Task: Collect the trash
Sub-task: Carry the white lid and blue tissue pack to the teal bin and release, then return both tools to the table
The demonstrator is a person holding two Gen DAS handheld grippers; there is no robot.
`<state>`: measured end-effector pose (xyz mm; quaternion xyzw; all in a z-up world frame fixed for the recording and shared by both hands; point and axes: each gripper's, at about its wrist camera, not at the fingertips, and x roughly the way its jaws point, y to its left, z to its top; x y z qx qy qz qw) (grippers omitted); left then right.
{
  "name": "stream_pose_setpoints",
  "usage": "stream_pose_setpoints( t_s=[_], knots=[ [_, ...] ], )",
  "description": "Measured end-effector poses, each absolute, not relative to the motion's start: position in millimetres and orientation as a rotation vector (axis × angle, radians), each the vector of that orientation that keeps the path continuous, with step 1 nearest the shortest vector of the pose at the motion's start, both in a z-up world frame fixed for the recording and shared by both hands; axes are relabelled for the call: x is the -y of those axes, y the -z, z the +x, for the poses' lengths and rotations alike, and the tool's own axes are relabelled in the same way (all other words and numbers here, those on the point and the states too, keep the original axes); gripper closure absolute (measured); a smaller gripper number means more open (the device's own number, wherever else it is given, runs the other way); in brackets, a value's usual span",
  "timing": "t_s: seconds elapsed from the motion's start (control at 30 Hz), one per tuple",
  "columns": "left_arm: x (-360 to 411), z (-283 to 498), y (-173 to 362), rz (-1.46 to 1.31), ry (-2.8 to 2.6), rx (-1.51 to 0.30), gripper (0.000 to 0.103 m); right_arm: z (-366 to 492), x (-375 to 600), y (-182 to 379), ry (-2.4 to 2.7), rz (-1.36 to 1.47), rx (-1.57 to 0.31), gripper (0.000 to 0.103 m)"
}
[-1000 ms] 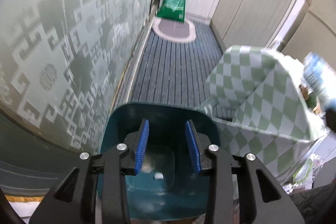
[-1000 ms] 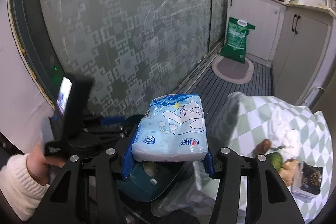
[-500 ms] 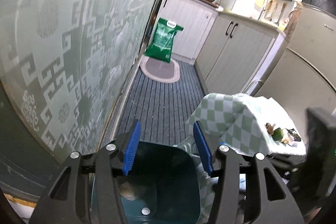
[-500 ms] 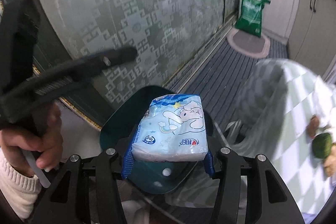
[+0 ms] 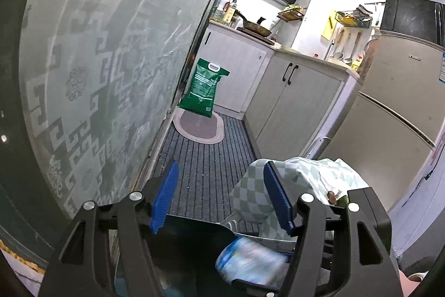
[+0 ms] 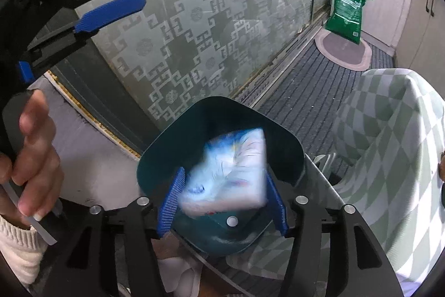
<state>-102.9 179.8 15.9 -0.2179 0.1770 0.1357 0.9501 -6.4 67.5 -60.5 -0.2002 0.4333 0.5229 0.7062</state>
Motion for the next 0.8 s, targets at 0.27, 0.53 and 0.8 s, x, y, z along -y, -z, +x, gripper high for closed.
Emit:
stream_pose_setpoints(
  t_s=[0.27, 0.53, 0.8],
  knots=[
    [-178.0, -109.1, -24.7, -0.455, -0.266, -0.294, 0.035, -3.5, -57.9, 32.4, -1.165, -0.397, -0.865, 0.039],
    [-164.2, -111.1, -38.1, -0.433, -0.226, -0.223, 0.035, 13.5, -26.3, -2.9, -1.105, -0.331, -0.766, 0.055],
    [-128.9, -87.8, -43.9, -0.347, -0.136, -0.253, 0.038, 56.9, 41.4, -35.1, -0.974, -0.217, -0.708, 0.060]
  ],
)
